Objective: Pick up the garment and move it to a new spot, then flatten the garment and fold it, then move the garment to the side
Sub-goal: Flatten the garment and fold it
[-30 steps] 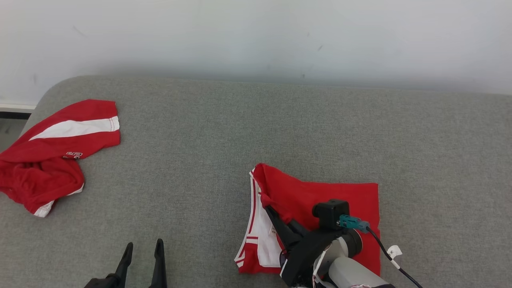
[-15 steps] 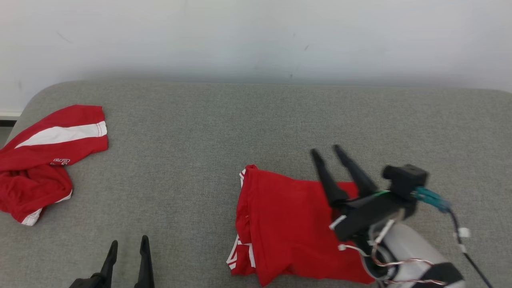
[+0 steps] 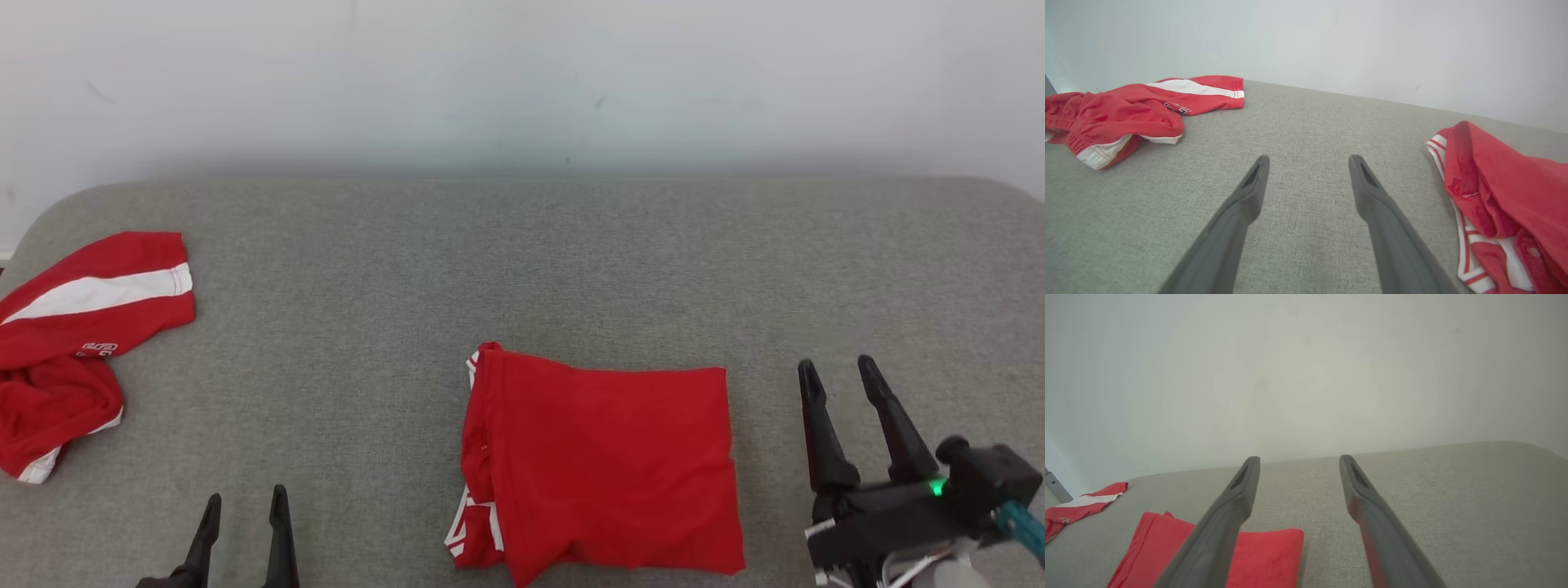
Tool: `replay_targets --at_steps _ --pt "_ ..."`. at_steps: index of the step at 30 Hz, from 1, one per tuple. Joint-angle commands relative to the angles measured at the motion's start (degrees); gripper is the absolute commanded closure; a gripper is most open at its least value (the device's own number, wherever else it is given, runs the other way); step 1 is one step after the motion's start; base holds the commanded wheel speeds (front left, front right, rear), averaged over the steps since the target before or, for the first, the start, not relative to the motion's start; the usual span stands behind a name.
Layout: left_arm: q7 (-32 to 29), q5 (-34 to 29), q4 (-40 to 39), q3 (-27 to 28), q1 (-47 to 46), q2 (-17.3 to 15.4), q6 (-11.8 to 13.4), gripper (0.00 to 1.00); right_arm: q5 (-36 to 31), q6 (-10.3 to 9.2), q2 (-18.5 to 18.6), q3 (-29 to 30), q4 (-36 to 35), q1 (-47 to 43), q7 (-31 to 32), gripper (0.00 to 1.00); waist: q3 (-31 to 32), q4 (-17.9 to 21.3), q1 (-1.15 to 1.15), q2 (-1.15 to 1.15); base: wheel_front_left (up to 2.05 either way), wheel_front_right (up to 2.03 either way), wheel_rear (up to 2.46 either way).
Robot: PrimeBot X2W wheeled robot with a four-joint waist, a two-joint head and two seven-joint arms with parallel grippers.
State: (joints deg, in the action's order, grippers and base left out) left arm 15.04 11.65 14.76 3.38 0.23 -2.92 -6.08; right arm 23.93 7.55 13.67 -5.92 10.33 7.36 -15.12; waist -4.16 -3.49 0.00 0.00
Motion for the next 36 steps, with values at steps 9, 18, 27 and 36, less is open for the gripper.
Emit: replay_targets --at_steps 9,18,27,36 --pt "0.15 -2.79 -2.54 0.13 2.41 0.06 -0.46 0.00 -6.31 -0.13 -5.94 4.77 -2.42 -9.41 -0.05 0.00 1.81 2.31 0.00 0.00 0.00 0.00 0.00" --pt "0.15 -7.40 -3.76 -0.94 4.18 0.03 0.05 0.00 -10.40 -0.13 -7.85 5.26 -2.31 -12.70 -0.06 0.00 3.13 2.66 0.00 0.00 0.00 0.00 0.00" --pt "0.15 -7.92 -4.43 -0.56 5.55 0.05 -0.11 0.00 -11.97 -0.13 -8.76 6.10 -2.03 -13.45 -0.06 0.00 3.57 1.96 0.00 0.00 0.00 0.00 0.00" --pt "0.15 -7.77 -4.77 -0.08 5.61 0.05 0.17 0.00 -12.10 -0.13 -9.04 5.28 -1.41 -13.14 -0.06 0.00 3.57 1.69 0.00 0.00 0.00 0.00 0.00"
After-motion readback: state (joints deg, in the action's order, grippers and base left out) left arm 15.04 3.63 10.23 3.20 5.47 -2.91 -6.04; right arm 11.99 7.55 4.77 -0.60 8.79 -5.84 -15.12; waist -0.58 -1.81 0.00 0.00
